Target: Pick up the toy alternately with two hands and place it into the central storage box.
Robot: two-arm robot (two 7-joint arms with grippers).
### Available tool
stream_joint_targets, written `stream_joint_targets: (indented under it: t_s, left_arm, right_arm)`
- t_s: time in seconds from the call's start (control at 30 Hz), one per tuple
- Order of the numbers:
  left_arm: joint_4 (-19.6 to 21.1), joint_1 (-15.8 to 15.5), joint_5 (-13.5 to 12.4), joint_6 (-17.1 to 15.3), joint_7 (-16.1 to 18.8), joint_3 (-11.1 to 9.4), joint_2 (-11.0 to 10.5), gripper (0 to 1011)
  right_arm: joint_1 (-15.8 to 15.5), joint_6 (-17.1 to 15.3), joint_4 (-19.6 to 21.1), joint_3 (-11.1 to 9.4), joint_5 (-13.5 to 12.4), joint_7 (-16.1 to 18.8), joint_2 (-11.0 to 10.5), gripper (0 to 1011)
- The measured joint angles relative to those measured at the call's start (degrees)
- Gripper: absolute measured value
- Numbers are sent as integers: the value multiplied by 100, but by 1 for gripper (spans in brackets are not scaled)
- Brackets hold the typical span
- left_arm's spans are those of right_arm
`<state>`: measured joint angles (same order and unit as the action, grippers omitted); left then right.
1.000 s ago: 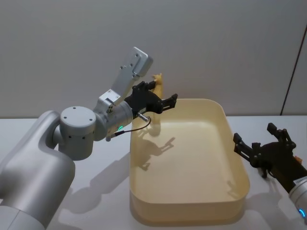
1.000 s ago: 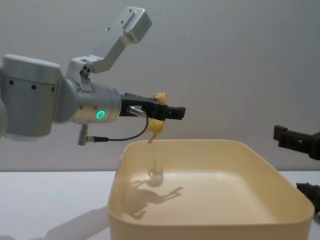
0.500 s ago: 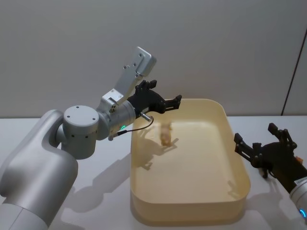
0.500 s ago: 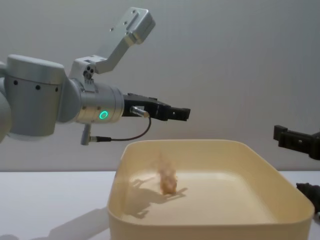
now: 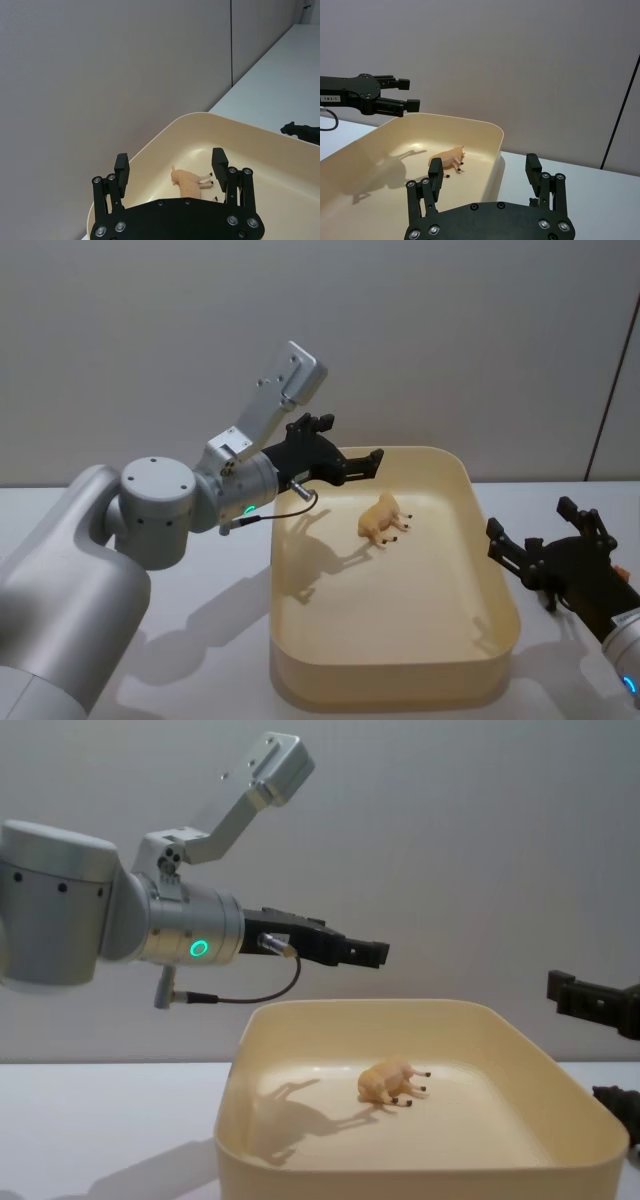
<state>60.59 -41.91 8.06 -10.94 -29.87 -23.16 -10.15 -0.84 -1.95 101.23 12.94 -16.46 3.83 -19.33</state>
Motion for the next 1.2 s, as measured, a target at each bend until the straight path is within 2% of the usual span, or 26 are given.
stream_joint_targets:
  t_s: [0.4,1.2]
  left_arm:
    - [188,53,-28,-129,-311,30,-96,1001]
    - [284,81,-42,-193,-472,45,-140,1002]
  right_arm:
    - [0,0,0,0,0,0,0,1001]
    - [0,0,0,0,0,0,0,1001]
